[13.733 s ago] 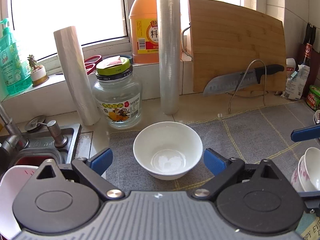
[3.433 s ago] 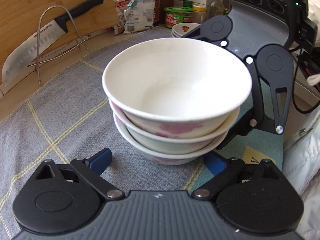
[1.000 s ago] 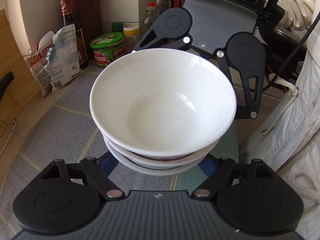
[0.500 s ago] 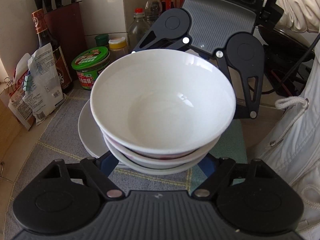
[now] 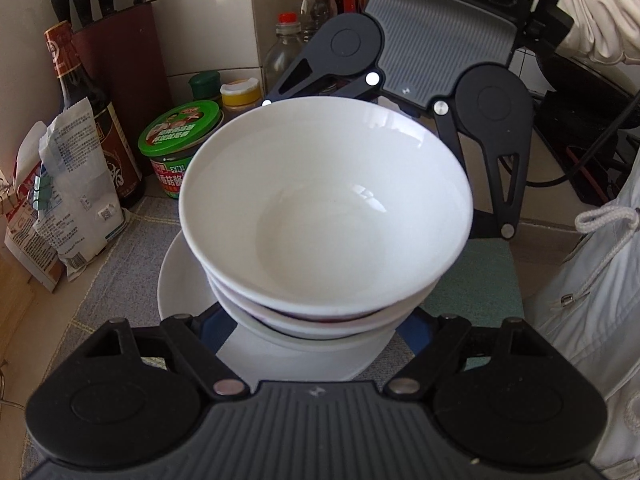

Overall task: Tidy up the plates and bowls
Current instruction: 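Carry the bowl stack with both grippers over the red-flower plate stack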

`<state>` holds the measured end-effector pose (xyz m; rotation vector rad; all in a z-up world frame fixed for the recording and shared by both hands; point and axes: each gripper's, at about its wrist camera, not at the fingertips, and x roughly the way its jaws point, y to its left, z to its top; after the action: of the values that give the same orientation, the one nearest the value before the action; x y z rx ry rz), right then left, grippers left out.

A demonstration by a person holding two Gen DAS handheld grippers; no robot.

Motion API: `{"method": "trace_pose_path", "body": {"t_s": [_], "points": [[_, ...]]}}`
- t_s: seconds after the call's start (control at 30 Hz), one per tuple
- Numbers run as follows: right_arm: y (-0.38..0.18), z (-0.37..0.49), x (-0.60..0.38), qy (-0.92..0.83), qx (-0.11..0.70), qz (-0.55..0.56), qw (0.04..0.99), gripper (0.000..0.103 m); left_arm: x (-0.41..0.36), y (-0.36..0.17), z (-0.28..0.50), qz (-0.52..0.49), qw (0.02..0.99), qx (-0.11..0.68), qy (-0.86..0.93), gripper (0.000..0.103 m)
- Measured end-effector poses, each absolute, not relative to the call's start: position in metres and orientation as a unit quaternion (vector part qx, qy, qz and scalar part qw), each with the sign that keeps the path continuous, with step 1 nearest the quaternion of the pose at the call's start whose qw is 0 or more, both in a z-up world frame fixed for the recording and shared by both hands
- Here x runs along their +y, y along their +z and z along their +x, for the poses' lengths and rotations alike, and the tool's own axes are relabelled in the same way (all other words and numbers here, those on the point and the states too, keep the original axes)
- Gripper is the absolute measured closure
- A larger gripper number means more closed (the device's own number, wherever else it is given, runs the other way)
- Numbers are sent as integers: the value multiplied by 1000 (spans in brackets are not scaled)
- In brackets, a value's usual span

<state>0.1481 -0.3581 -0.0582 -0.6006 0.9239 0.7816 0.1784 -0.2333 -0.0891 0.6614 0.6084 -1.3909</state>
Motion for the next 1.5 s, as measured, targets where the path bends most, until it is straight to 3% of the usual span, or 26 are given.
{"method": "trace_pose_path", "body": {"t_s": [1.13,1.2,1.3,1.4,1.5], "points": [[-86,179,-384,365,458,-258,769,16,-254,-111,210,281,669,296,-621,19],[-86,180,-384,364,459,-256,769,15,-254,-111,211,279,670,299,-620,19],[-84,179,-384,365,457,-245,773,0,-253,-112,213,268,676,303,-616,14],[-84,176,-380,362,454,-256,773,0,-249,-108,209,268,689,285,-610,6],[-86,174,-380,357,454,-263,773,0,-246,-105,208,269,698,284,-600,6]]}}
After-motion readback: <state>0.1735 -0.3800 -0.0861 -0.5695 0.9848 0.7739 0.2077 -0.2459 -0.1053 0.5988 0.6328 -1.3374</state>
